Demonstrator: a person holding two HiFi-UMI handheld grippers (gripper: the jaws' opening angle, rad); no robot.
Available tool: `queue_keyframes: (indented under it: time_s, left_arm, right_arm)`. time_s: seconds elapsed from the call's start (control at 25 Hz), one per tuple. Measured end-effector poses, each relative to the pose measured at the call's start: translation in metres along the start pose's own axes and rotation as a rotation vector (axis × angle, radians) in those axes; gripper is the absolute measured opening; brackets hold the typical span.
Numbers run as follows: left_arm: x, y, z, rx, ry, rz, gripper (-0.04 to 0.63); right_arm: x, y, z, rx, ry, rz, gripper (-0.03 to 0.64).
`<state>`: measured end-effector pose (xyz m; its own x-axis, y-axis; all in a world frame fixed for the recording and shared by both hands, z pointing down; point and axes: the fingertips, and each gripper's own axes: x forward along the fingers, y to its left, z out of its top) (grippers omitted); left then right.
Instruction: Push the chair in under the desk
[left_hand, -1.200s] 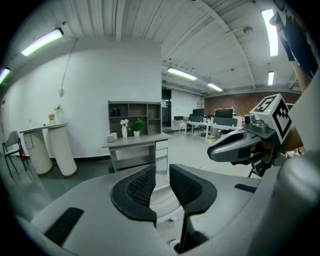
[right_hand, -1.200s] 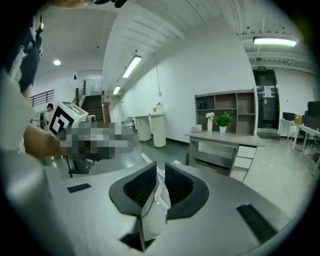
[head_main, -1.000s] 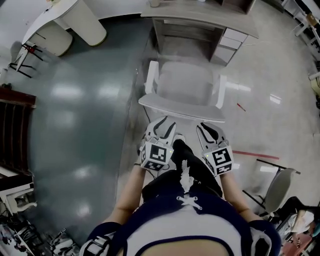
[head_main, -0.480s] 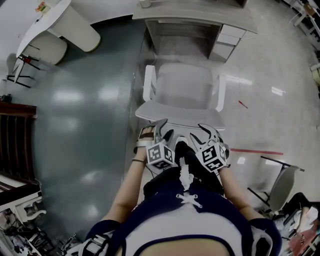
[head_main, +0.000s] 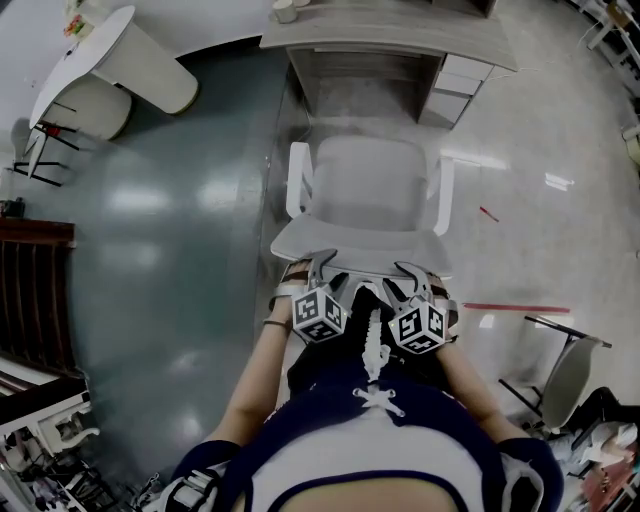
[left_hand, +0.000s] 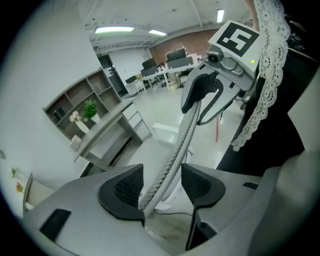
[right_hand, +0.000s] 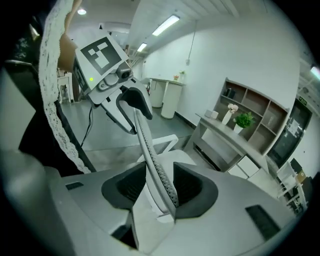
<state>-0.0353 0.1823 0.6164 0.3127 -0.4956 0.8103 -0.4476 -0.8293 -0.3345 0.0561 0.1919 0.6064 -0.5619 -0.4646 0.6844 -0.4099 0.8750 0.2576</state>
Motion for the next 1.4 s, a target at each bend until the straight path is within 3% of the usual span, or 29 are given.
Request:
queue_keyframes:
  time_s: [0.16, 0.44, 1.4]
  left_arm:
    - [0.010, -0.002, -0.005, -0.020, 0.012, -0.021, 0.229]
    - [0.014, 0.005, -0.002, 0.018, -0.050, 0.033, 0.230]
    - [0.036, 0.043, 0.010, -0.028, -0.055, -0.005, 0.230]
  right_arm:
    - [0.002, 0.002, -0.003, -0.019, -0.008, 0.007, 0.153]
    - [0.004, -0.005, -0.002, -0.039, -0.014, 0.013, 0.146]
    - [0.027, -0.047, 0.004, -0.032, 0.008, 0.054, 0.143]
